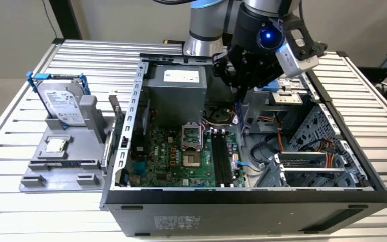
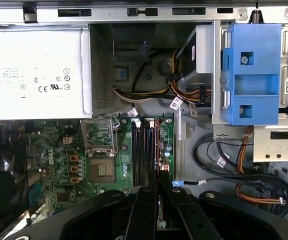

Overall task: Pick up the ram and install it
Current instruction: 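Insert the ram into the slot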

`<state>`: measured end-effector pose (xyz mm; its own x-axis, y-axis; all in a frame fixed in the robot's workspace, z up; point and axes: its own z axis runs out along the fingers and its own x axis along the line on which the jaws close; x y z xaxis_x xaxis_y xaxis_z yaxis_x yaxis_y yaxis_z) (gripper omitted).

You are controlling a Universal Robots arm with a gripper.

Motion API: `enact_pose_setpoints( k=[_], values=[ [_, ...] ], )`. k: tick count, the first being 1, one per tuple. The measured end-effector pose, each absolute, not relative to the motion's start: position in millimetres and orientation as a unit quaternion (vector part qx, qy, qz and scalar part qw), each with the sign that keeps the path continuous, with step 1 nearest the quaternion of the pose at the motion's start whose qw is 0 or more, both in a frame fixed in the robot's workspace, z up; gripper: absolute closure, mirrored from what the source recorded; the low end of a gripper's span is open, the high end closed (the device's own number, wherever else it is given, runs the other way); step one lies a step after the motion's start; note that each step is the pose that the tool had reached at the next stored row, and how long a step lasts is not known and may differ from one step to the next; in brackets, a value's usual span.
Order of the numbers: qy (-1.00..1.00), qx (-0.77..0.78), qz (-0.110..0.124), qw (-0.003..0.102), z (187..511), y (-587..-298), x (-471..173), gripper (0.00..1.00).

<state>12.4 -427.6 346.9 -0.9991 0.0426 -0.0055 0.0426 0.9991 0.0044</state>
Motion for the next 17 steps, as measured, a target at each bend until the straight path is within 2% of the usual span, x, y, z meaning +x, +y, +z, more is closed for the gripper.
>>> enact_pose_setpoints(
  k=[17],
  values=[
    [1.000,0.021,0.002,0.003,337.0,-427.5,12.5,1.00]
  ],
)
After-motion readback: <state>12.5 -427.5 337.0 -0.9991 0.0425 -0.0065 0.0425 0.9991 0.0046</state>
